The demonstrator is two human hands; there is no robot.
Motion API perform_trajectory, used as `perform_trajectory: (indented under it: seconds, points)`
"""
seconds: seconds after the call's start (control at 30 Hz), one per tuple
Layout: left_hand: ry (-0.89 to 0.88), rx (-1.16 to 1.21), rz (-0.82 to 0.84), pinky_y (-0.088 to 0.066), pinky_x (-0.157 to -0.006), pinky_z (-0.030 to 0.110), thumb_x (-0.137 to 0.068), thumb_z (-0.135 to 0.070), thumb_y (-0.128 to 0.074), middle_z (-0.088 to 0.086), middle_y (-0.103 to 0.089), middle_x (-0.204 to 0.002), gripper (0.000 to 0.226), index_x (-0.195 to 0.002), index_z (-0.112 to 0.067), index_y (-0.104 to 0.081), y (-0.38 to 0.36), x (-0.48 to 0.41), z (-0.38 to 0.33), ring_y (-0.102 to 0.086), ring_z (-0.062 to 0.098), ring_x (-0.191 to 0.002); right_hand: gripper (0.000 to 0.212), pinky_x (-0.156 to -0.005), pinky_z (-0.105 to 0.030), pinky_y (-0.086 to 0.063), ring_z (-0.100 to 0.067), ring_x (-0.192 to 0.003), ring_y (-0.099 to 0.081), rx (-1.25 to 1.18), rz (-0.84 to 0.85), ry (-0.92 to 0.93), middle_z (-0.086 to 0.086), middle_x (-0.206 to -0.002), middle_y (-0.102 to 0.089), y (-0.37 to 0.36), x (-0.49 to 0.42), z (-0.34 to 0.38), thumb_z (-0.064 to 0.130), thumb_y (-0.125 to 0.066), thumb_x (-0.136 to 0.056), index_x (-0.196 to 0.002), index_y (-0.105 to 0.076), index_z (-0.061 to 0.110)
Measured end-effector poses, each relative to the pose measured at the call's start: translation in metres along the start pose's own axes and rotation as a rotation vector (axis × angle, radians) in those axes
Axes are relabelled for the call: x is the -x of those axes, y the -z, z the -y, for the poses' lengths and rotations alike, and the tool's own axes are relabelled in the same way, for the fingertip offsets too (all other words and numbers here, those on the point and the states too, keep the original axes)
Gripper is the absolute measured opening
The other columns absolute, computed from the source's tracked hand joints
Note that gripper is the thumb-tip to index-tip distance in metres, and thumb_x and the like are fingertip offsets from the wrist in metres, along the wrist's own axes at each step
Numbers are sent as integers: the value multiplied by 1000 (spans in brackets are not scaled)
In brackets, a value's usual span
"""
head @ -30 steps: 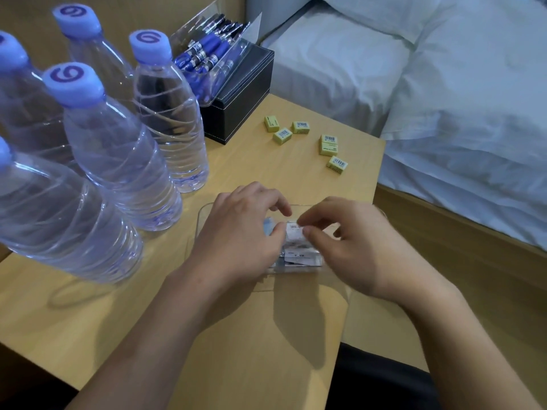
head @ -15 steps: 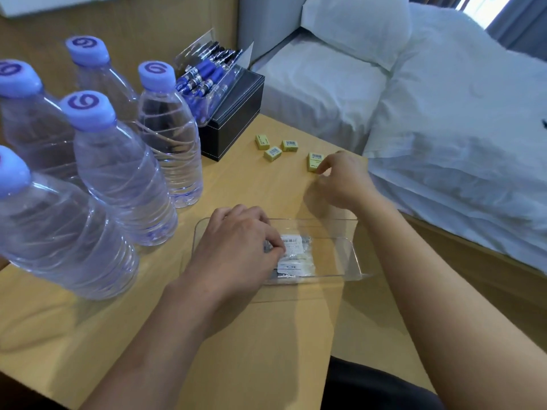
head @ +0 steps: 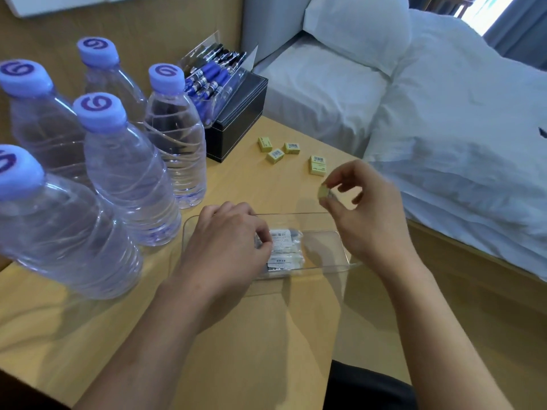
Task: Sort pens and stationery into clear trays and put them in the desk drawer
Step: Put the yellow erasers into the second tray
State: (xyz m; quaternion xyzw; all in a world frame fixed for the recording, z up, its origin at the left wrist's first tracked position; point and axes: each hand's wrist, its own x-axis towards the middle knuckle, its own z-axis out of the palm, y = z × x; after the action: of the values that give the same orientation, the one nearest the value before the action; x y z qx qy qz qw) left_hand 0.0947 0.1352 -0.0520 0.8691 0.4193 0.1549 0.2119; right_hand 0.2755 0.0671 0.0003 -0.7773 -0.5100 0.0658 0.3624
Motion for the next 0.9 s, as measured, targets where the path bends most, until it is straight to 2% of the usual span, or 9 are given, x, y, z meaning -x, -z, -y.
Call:
perform_trajectory:
  seconds: [0.1, 0.23, 0.37, 0.43, 0.57, 0.67, 0.8, 0.9]
  points:
    - [-5, -3, 0, -16, -98, 22, -93, -44, -55, -19, -55, -104, 13, -85, -39, -63, 1, 1, -1, -42, 2, -103, 23, -68, -12, -36, -4, -85, -55, 54, 85, -19, 11, -88, -61, 5, 22, 1, 18, -76, -86, -93, -60, 33]
    - [-9, 1, 19, -19, -101, 25, -95, -46, -53, -19, -55, -106, 12, -86, -40, -61, 4, 2, -2, -42, 3, -104, 20, -65, -30, -48, -7, -74, -53, 219, 228, -31, 16, -77, -53, 3, 32, -5, 17, -71, -89, -95, -60, 32]
    - [-16, -8, 21, -18, -99, 25, -96, -44, -54, -18, -56, -108, 14, -88, -38, -64, 3, 0, -1, -43, 4, -105, 29, -59, -36, -52, -14, -67, -58, 308, 318, -60, 10, -94, -62, -7, 30, -8, 6, -63, -82, -93, -57, 33]
    - [-20, -11, 29, -16, -96, 23, -96, -44, -53, -18, -56, -108, 14, -88, -38, -64, 2, 0, -2, -42, 4, -106, 36, -60, -37, -52, -16, -72, -59, 315, 348, -78, 9, -98, -63, -11, 28, -8, 0, -58, -76, -95, -57, 31]
    - [-31, -14, 33, -15, -92, 22, -96, -45, -52, -19, -54, -108, 14, -88, -40, -62, 2, 0, -2, -42, 4, -106, 36, -72, -43, -55, -18, -88, -57, 314, 358, -85, 6, -100, -63, -16, 23, -7, -3, -57, -77, -101, -61, 24]
    - [-25, -10, 39, -15, -92, 22, -97, -46, -51, -19, -54, -109, 17, -92, -38, -65, 0, 0, -1, -40, 3, -106, 37, -74, -41, -56, -18, -91, -59, 316, 370, -75, 4, -99, -64, -19, 21, -6, -3, -58, -78, -106, -63, 21]
    - [-27, -1, 34, -14, -93, 21, -97, -45, -52, -19, -54, -109, 17, -94, -37, -67, -1, 0, 0, -39, 2, -105, 36, -71, -29, -54, -10, -92, -60, 299, 376, -46, 12, -101, -63, -18, 23, -7, 2, -62, -82, -107, -63, 27]
    - [-26, 9, 31, -14, -94, 21, -97, -45, -51, -18, -54, -107, 17, -92, -38, -66, -1, 0, 0, -40, 3, -106, 23, -73, -29, -55, -4, -83, -62, 204, 310, -45, 15, -95, -65, -11, 17, -7, 10, -66, -87, -98, -65, 30]
